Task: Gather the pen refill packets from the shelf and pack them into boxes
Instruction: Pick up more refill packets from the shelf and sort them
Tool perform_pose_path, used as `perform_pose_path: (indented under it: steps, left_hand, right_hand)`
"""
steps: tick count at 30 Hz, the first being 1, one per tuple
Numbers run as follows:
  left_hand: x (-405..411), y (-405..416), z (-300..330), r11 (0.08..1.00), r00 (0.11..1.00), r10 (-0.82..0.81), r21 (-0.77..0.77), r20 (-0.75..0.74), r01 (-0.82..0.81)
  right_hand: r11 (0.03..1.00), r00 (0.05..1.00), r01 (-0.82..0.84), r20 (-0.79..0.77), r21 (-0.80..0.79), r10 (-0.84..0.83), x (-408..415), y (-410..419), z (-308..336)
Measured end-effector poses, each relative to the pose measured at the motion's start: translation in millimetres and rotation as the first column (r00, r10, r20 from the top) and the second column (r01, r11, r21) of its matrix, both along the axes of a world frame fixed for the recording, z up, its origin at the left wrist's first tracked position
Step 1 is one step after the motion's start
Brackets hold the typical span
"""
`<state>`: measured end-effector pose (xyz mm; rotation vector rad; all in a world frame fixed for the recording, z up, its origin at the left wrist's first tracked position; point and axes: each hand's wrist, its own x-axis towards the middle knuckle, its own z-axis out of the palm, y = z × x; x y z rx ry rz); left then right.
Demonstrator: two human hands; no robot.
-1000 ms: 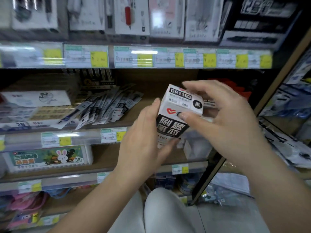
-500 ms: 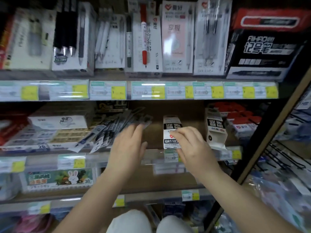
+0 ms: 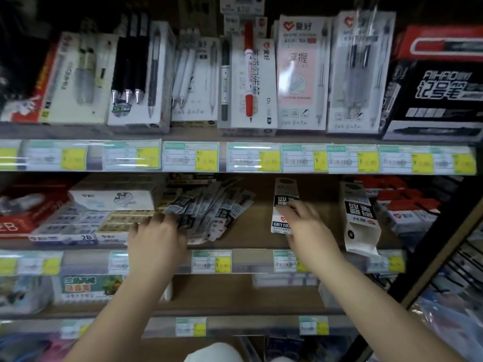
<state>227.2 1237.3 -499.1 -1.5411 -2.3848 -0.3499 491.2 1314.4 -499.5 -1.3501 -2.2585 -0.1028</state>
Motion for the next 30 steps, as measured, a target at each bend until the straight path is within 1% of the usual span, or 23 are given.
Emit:
perform_pose_path:
  steps: [3,5,7,9,11,13,14,17,18,21,25,30]
  left_hand:
    - [2.5,3.8,4.1,0.999,0.996,-0.01,-0.03,0.083,0.013]
    - [6.4,7.6,5.6,0.998,0.994,-0.03,-0.046,0.103,0.035]
    - [9.0,11.7,5.8,0.998,0.995,-0.041,-0.045,0.087,0.045]
    - [12.0,15.5,5.7,0.997,0.993,-0.078,0.005,0.088,0.077]
    - [14.6,21.0,4.7,0.993,0.99,-0.113,0.031,0.087,0.111]
    - [16.6,27.8,7.2,0.994,0.992,-0.111,0.02,0.066,0.11]
    - [17.6,31.6,10.2,0.996,0.994,-0.091,-0.015,0.06,0.092]
    - [20.0,46.5,19.3,0.972,0.998,-0.006,-0.235,0.067,0.022]
    - [21.6,50.9,21.2,0.96,0.998,0.006,-0.279,0.061,0.012]
    - [26.8,61.4,23.3,0.953,0.998,0.014,-0.304,0.061,0.005]
    - [30.0,69.6,25.0,0.943,0.987,0.023,-0.333,0.162,0.032]
    - [24.3,77.3,28.0,0.943,0.983,0.035,-0.332,0.182,0.028]
  right_hand:
    - [0.991,0.998,-0.033,0.056,-0.132,0.04,-5.2,3.1,4.2]
    - [0.987,0.997,-0.03,0.059,-0.161,0.04,-9.5,3.0,4.3]
    - [0.993,0.999,-0.022,0.031,-0.118,0.025,-14.3,-0.1,4.1]
    - [0.999,0.999,-0.026,0.047,-0.03,0.027,-21.2,-4.3,1.7]
    - [0.998,0.997,-0.047,0.061,0.03,0.045,-29.7,-7.8,-0.3]
    - [0.995,0.995,-0.083,0.063,0.059,0.079,-37.8,-13.3,2.8]
    - [0.993,0.994,-0.098,0.053,0.071,0.094,-40.3,-15.2,5.0]
    - [0.991,0.992,-0.115,0.051,0.069,0.112,-43.7,-17.7,13.9]
    - [0.991,0.992,-0.119,0.056,0.061,0.115,-44.9,-18.5,16.3]
    - [0.99,0.989,-0.132,0.081,0.053,0.127,-48.2,-21.5,19.1]
    - [0.989,0.986,-0.144,0.096,0.041,0.14,-50.5,-24.2,18.2]
    - [0.983,0.977,-0.181,0.122,0.024,0.177,-51.2,-29.6,14.7]
